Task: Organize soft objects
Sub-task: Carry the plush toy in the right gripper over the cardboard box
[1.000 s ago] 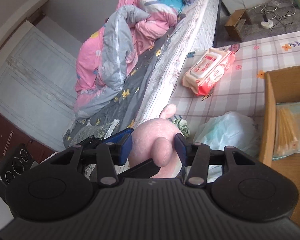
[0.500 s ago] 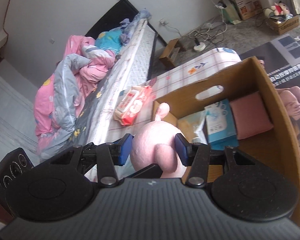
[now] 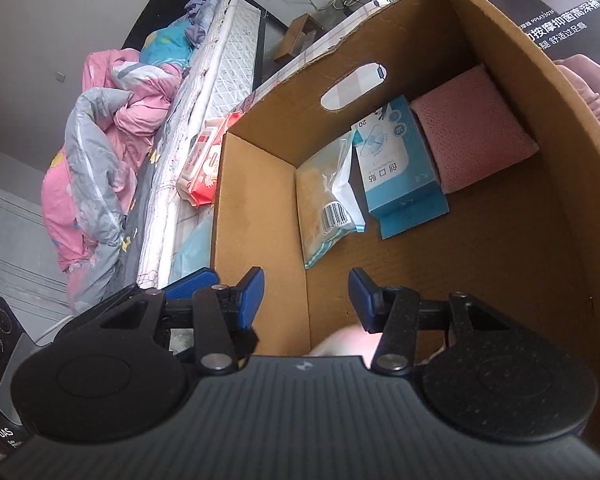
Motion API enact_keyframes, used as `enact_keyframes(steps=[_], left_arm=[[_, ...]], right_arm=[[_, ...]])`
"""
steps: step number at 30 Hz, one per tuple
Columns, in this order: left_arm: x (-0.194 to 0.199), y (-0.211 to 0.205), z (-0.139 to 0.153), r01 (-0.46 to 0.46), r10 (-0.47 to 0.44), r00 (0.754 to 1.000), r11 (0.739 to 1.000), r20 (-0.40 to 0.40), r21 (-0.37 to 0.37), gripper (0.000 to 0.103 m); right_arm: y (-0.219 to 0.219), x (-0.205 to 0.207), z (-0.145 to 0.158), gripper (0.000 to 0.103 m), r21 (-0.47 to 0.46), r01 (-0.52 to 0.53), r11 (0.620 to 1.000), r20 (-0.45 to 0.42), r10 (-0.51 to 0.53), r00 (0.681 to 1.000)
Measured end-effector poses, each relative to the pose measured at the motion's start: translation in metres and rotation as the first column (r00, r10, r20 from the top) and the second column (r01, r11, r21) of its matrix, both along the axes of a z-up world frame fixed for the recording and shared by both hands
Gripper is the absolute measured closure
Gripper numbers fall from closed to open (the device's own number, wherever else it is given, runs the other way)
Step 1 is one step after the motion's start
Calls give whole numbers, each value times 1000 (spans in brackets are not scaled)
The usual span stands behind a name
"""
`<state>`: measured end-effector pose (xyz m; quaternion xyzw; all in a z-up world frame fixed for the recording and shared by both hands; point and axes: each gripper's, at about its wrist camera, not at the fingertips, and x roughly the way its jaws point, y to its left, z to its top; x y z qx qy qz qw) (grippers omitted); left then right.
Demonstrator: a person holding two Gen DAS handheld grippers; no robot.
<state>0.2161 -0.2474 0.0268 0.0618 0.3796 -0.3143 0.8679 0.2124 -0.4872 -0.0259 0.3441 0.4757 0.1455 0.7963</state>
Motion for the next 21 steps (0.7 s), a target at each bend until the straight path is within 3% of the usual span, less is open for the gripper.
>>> enact_keyframes(steps=[5, 11, 15, 18, 21], left_arm=[[-8, 35, 13, -49, 49, 999, 998, -1, -44, 33], [-27, 69, 23, -90, 92, 995, 994, 36, -57, 28], [-36, 86, 22, -109, 110, 993, 993, 32, -49, 27], [-41, 96, 20, -132, 133, 991, 990, 21, -47, 27], [-44, 107, 20, -158, 159, 987, 986, 13, -55, 27]], right_arm=[[3, 11, 3, 52, -45, -25, 999, -3, 25, 1000], [25, 8, -7, 26, -165, -206, 965, -86, 194, 977], [49, 4, -10, 15, -281, -393, 876, -112, 376, 920], [66, 5, -7, 15, -437, -441, 784, -130, 431, 893], [84, 12, -6, 15, -492, -487, 722, -123, 496, 860]])
